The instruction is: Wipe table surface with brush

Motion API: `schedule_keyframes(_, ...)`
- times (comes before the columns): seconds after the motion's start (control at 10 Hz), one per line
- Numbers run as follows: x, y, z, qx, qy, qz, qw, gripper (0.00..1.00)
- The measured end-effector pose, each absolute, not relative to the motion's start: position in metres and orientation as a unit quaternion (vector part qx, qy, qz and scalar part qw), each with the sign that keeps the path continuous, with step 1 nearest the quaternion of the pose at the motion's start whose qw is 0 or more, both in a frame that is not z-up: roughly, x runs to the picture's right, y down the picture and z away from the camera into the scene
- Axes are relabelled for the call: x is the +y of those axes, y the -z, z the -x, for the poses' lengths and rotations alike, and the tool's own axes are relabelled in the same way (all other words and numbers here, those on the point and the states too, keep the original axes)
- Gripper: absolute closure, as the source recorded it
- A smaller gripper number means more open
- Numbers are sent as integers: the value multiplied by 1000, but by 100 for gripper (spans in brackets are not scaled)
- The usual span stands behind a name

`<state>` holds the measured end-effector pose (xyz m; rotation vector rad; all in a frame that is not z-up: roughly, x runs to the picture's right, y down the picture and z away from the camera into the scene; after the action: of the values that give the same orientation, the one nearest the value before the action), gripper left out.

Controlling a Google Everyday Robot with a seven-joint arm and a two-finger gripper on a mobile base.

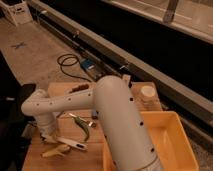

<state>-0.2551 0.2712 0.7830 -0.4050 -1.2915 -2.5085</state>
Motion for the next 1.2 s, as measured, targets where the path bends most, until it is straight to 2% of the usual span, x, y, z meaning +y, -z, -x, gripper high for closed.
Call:
schedule_keyframes(0.3, 269, -791, 207, -457, 858, 149, 182, 100)
schedule_keyframes(0.6, 237, -802, 179, -441, 855, 155, 223, 100)
schedule_keyframes(0.9, 200, -809, 197, -422, 865, 152, 222, 100)
schedule_keyframes(1.2, 198, -812, 235, -425, 873, 136, 195, 100)
